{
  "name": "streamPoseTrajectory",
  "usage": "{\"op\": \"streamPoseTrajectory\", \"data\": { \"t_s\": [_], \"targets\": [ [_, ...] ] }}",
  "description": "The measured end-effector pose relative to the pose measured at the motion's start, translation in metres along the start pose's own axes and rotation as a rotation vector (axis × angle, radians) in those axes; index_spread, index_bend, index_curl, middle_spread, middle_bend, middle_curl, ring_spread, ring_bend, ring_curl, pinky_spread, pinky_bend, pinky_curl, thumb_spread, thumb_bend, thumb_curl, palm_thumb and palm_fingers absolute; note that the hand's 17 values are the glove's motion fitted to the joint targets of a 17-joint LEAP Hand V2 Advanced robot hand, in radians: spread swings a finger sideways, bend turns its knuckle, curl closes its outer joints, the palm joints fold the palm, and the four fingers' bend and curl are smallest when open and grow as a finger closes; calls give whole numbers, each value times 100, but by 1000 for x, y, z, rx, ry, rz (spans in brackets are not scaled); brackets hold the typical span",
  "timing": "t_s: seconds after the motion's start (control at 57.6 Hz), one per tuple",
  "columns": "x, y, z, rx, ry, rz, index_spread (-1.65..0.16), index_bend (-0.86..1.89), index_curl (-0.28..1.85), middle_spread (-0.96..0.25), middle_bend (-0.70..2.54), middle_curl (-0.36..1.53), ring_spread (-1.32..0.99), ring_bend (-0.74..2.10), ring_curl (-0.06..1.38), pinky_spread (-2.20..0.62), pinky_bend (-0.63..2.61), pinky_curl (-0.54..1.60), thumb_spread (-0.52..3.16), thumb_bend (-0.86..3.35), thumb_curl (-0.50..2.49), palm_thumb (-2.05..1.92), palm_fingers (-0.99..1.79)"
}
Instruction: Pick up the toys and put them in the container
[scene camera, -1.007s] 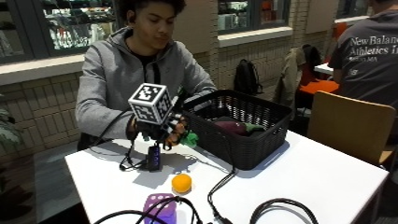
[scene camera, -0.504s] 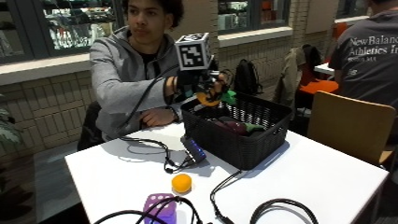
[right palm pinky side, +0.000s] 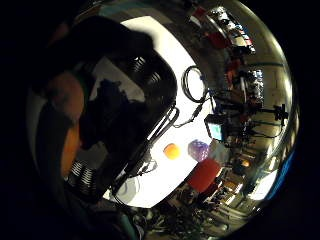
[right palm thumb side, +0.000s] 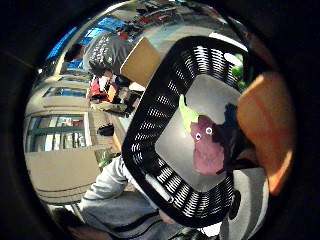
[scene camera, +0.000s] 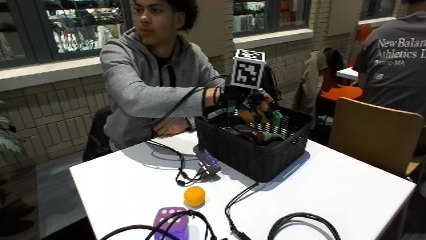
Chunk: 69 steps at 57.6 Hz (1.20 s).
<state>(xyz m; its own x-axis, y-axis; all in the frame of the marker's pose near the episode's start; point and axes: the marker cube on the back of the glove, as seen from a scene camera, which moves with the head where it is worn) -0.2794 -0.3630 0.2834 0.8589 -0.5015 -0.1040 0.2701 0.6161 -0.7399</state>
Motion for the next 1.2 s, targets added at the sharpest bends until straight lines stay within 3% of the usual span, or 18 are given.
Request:
{"op": "streamPoseTrajectory", "data": {
  "t_s": [0.052,0.087,0.122,0.156,0.365,0.434,0.504,0.643,0.938,1.06,1.199],
  "targets": [
    [2,7,-2,-42,-6,-1,-26,38,82,-25,26,86,-28,108,62,-28,132,55,114,10,69,76,2],
    [5,12,-4,-47,-12,4,-26,24,77,-17,20,82,-21,86,58,-20,136,55,117,0,62,59,-33],
    [10,19,-9,-26,-20,12,-27,15,72,-13,17,78,-18,76,54,-15,134,52,120,-3,59,54,-35],
    [16,25,-13,5,-33,20,-28,7,64,-8,11,73,-13,59,48,-10,126,49,118,-11,54,37,-55],
    [103,101,-23,95,-38,149,-29,20,53,3,10,54,-4,29,35,0,101,38,121,-3,44,21,-20],
    [153,128,-17,109,-47,274,-29,20,52,4,12,50,-3,26,34,1,96,37,123,-2,42,21,-12],
    [191,151,-3,98,-93,378,-29,21,52,5,14,48,-3,27,34,2,92,35,125,-1,41,22,-5],
    [235,172,49,-1,-120,439,-28,25,52,5,17,45,-4,28,33,2,87,33,129,0,39,27,4],
    [238,144,138,-274,285,408,-27,38,54,6,14,40,-4,15,31,1,68,29,133,-1,37,32,-13],
    [236,135,141,-218,339,377,-27,51,57,6,14,38,-4,11,26,1,54,27,136,-1,35,31,-13],
    [231,132,136,-123,297,354,-28,89,65,5,13,34,-4,7,19,0,42,25,144,3,35,38,-10]
  ]
}}
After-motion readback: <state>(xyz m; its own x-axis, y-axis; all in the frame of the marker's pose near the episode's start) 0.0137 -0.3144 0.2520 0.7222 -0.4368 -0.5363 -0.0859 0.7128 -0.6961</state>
